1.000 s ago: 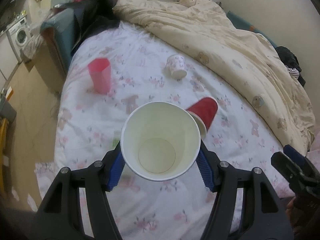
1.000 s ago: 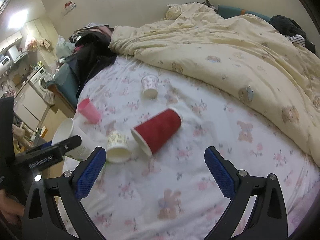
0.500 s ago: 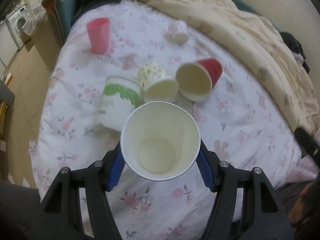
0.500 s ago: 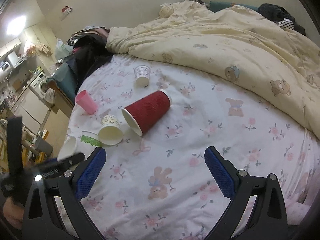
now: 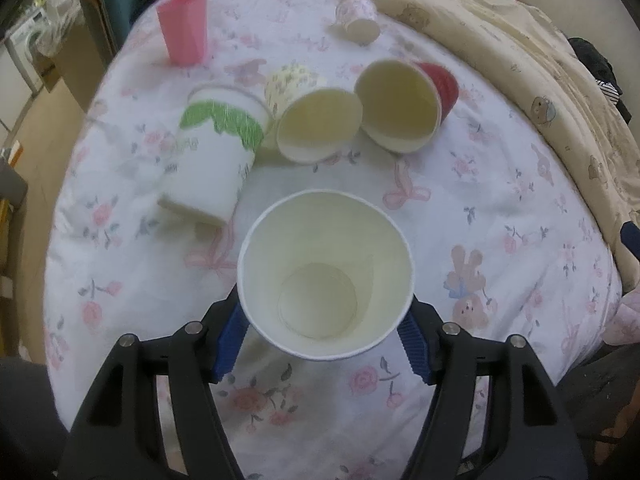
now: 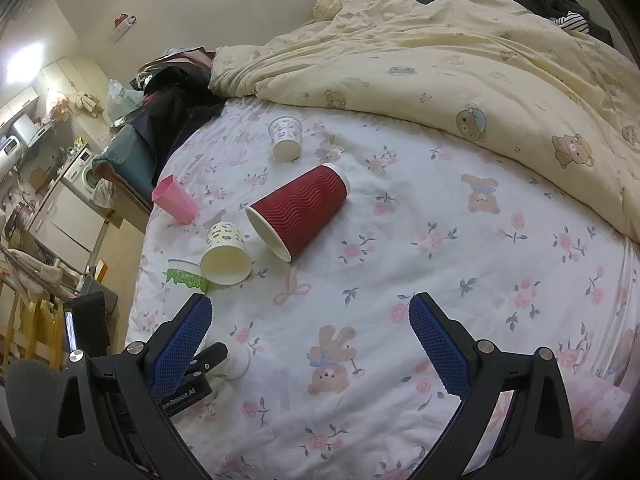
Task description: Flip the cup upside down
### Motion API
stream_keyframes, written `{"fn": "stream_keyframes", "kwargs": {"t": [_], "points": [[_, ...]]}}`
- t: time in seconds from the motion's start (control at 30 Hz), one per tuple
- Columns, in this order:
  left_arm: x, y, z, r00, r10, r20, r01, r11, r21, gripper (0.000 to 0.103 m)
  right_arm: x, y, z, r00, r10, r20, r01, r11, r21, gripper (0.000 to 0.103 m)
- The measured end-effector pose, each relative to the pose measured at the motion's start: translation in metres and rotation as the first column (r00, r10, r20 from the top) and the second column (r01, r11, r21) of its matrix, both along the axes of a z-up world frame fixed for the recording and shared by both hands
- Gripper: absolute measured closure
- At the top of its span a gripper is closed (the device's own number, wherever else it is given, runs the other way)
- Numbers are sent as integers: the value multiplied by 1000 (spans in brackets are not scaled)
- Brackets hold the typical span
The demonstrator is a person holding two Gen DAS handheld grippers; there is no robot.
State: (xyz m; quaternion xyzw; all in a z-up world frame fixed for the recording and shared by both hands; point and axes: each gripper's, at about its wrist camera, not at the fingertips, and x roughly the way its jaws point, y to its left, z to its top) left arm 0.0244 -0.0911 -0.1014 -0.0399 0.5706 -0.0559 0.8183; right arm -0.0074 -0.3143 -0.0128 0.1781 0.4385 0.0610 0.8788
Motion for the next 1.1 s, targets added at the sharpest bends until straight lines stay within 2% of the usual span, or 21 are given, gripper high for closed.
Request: {"fn": "stream_keyframes", "kwargs": {"t": [0.1, 0.27, 0.5, 0.67, 0.8, 1.1], "points": [[-2, 0, 1, 1000, 3, -5, -3, 1000, 6, 30, 0, 1, 0, 1000, 3, 1, -3, 1000, -1, 2], [-6, -3, 5, 1000, -8, -15, 8, 1000, 24, 30, 0, 6, 1, 1000, 15, 7, -15, 1000, -12, 2], [-26, 4, 21, 1000, -7, -29, 7, 1000, -5, 29, 2, 10, 2, 1000, 25, 15, -25, 999, -21, 2], [-37, 17, 48, 1000, -21, 8, 21, 1000, -14, 29, 3, 14, 2, 999, 41, 14, -40, 999, -30, 2], [-41, 34, 70, 997, -47, 66, 46, 999, 26, 29, 3, 22, 1, 998, 64, 10, -64, 997, -47, 2], [-36, 76, 92, 994, -34, 101, 32, 999, 24, 29, -2, 48, -11, 991, 134, -22, -136, 986, -96, 2]]}}
